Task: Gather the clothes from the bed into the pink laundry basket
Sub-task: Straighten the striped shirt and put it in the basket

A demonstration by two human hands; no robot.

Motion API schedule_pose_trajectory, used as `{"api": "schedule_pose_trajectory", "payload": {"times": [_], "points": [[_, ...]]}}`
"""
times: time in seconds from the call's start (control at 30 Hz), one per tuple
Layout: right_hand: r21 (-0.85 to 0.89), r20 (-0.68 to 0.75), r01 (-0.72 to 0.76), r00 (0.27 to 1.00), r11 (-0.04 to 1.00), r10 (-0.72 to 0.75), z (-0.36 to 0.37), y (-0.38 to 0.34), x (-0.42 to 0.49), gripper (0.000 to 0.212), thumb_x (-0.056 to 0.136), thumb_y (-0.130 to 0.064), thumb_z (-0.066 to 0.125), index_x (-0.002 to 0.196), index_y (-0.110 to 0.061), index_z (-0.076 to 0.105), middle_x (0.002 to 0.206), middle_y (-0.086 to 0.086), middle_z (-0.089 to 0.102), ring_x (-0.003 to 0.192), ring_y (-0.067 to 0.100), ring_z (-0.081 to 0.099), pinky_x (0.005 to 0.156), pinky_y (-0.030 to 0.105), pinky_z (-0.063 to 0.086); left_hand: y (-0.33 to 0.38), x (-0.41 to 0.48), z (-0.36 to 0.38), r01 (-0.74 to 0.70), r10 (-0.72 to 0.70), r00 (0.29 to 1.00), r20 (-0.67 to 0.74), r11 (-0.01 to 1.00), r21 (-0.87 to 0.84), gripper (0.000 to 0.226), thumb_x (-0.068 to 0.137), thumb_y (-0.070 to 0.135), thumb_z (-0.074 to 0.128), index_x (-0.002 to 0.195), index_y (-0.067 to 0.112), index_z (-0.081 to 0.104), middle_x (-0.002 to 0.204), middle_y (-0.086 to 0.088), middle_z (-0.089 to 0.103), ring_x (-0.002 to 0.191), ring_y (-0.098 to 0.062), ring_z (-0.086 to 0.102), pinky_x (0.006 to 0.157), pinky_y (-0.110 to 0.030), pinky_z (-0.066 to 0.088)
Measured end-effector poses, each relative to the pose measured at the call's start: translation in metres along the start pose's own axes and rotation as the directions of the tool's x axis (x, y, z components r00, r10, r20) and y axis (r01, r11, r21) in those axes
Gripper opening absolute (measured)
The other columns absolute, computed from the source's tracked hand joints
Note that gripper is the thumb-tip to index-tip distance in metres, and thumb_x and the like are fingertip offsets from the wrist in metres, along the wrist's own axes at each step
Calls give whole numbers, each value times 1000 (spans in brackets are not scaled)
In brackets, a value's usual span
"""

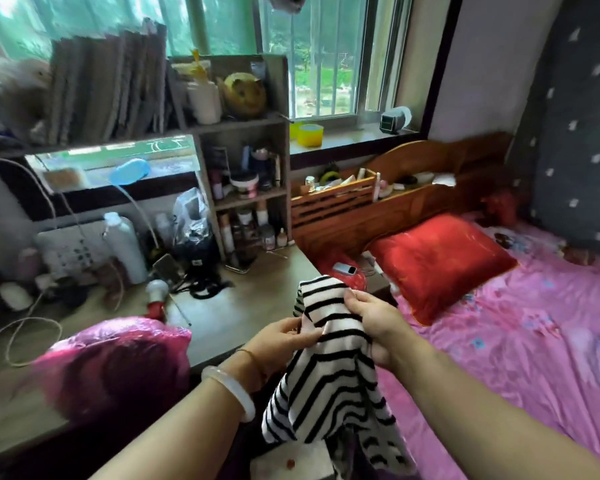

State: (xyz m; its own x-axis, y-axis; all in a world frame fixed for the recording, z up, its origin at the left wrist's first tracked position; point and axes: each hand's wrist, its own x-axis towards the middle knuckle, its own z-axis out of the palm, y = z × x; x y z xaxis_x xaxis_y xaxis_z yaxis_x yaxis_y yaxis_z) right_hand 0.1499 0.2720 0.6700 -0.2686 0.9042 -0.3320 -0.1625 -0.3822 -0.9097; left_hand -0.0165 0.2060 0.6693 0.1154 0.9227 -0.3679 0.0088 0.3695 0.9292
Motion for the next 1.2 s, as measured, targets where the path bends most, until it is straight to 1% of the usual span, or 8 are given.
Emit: {"api": "schedule_pose_trajectory", "payload": {"times": [0.17,0.3,0.5,0.63,0.8,0.93,1.07,1.2], "points": [[287,18,-107,994,952,107,3,10,3,38,105,-19,30,129,-7,57,124,22,63,112,34,62,88,42,54,-13,-13,-4,11,1,996,-85,990,143,64,64,37,87,116,12,60,105,-10,72,96,-23,70,87,-40,57],[197,-47,-93,993,976,104,-1,14,-3,32,104,-17,36,121,-7,61,117,22,67,104,35,65,82,41,55,-3,-13,-4,3,40,981,-188,976,219,29,68,10,82,95,10,70,85,-2,73,71,-12,68,67,-23,58],[-128,-220,15,975,992,-43,-28,3,-13,21,100,-17,48,100,-11,67,82,5,68,66,15,59,50,22,45,24,-10,-10,-62,73,941,-331,997,42,36,53,5,68,88,14,71,79,-7,70,69,-22,64,61,-26,55],[-145,-191,-6,981,989,-22,-36,4,-20,25,102,-14,43,91,-11,65,83,6,66,69,18,58,58,28,47,32,-5,-7,-82,66,945,-320,996,-36,34,52,6,64,85,10,69,82,-14,69,74,-27,64,76,-44,55],[-186,-136,46,988,981,-72,-40,-3,-22,21,98,-12,50,116,-7,60,98,10,66,82,20,61,58,27,52,46,-2,11,-62,2,934,-356,986,-155,22,80,-6,58,69,13,55,66,-5,57,59,-18,55,60,-27,46],[-399,-3,35,999,917,-39,-40,-5,-30,77,78,8,61,144,-25,38,126,14,50,108,24,57,87,34,52,63,1,30,-89,-40,934,-356,937,-337,28,84,-11,54,64,9,52,66,-8,55,62,-22,56,64,-31,48],[-580,152,156,985,800,-82,-25,11,-52,105,46,-14,80,139,-41,38,123,1,55,112,15,57,91,33,54,72,12,48,-107,-85,916,-392,890,-443,31,86,-12,39,62,6,47,65,-9,47,54,-20,53,58,-27,47],[-351,89,280,960,893,-266,-11,20,-57,47,60,-28,80,104,-22,64,100,1,71,96,16,67,82,30,56,83,7,74,-58,-93,948,-303,889,-455,43,89,-6,30,53,5,48,50,-10,51,37,-17,53,49,-24,45]]}}
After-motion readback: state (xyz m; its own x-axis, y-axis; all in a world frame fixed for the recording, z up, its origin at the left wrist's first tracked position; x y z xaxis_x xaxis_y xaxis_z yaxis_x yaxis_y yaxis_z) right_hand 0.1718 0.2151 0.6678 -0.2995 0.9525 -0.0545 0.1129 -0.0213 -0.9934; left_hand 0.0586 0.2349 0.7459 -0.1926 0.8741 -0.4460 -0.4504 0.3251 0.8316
